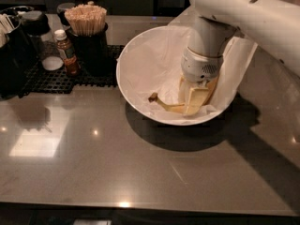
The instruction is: Pick banana from white bowl
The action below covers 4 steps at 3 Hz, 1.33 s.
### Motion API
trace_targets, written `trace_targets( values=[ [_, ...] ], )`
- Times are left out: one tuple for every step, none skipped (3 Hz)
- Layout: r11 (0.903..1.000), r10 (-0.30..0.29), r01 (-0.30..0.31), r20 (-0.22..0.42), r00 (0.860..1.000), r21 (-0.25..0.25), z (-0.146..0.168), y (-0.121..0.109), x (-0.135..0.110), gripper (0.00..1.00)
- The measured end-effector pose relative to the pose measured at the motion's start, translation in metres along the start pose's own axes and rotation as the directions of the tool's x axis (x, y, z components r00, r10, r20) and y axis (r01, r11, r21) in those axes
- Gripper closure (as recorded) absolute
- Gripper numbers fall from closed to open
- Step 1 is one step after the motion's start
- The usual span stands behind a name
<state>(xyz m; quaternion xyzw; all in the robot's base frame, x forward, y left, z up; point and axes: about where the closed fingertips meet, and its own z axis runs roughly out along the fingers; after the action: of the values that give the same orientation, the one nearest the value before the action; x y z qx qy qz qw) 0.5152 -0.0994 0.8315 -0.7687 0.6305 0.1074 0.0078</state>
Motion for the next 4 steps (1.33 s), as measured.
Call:
trace_targets(
  values=[
    [1.0000, 0.000, 0.000, 0.000, 1.000, 0.000, 0.000, 0.000, 0.000, 0.58],
    [0.9999, -0.002, 0.002, 0.000, 1.000, 0.013, -0.001, -0.004, -0.001, 0.52],
    [0.9998, -0.006, 0.006, -0.005, 1.000, 0.018, -0.002, -0.007, -0.002, 0.37],
    [0.9996, -0.010, 0.010, -0.014, 1.000, 0.025, -0.006, -0.010, -0.003, 0.36]
  ],
)
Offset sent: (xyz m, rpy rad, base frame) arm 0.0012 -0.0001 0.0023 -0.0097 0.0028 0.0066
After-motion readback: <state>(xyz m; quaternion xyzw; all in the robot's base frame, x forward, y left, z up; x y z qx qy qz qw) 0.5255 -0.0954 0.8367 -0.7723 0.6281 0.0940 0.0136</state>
